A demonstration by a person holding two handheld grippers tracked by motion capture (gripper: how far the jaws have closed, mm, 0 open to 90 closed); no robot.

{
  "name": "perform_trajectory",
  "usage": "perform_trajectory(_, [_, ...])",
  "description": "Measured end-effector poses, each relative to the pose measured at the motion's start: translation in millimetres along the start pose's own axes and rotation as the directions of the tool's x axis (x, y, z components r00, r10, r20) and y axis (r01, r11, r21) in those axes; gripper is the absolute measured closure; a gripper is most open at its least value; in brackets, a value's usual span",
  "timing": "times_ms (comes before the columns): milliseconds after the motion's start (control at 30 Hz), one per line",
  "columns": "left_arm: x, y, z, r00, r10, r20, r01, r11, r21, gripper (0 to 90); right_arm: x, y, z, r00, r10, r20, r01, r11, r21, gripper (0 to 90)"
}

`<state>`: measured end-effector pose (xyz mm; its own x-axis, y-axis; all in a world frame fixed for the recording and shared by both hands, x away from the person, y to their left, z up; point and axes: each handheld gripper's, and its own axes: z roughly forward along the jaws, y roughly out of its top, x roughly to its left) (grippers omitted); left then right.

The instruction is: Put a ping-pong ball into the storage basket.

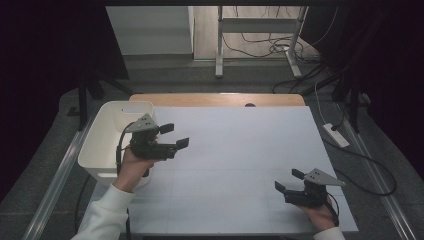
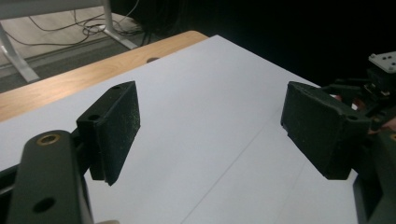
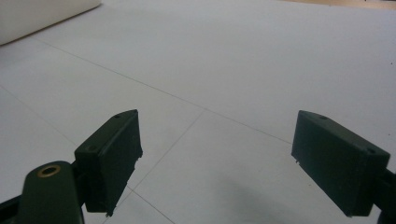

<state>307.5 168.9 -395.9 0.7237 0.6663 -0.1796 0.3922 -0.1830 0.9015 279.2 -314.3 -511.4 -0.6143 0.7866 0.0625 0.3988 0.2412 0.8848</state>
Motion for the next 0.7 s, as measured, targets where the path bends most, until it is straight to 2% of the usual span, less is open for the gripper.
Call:
perform_trajectory(133, [-5.2,-6.8,3.0,0.9999,0.001,0.014,-0.001,1.0,0.007,20.5,0.0,0.0,0.2,1.0,0.0,0.0,0.0,1.0,0.0,16.0])
perform_trajectory(233, [-12.9,-18.3,7.6,0.9996,0.012,0.026,-0.013,0.9995,0.03,20.1,-0.1,0.1,-0.2,1.0,-0.005,0.001,0.005,1.0,0.003,16.0])
perform_trajectory(333, [-19.6,-25.6,9.8,0.9988,0.039,0.03,-0.041,0.9979,0.05,20.2,0.2,0.3,-0.5,1.0,-0.003,0.002,0.003,1.0,0.002,16.0])
perform_trajectory(433, [-26.5,-34.5,12.9,0.9963,0.06,0.061,-0.064,0.9961,0.061,20.7,0.2,0.1,0.1,1.0,-0.001,0.0,0.001,1.0,0.001,16.0])
perform_trajectory(533, [-31.7,-44.6,16.3,0.9941,0.084,0.068,-0.09,0.9925,0.083,20.4,0.0,0.1,0.0,1.0,0.0,0.001,0.0,1.0,0.001,16.0])
perform_trajectory(633, [-33.6,-52.5,18.3,0.9934,0.083,0.079,-0.09,0.9914,0.095,20.0,-0.1,0.0,0.0,1.0,0.0,0.001,0.0,1.0,0.001,16.0])
perform_trajectory(667, [-35.3,-61.6,20.2,0.9936,0.078,0.081,-0.087,0.9903,0.108,19.9,-0.2,-0.2,0.2,1.0,0.0,0.002,0.0,1.0,0.003,16.0])
perform_trajectory(700, [-35.3,-61.6,20.2,0.9936,0.078,0.081,-0.087,0.9903,0.108,19.7,-0.2,-0.2,0.2,1.0,0.0,0.002,0.0,1.0,0.003,16.0])
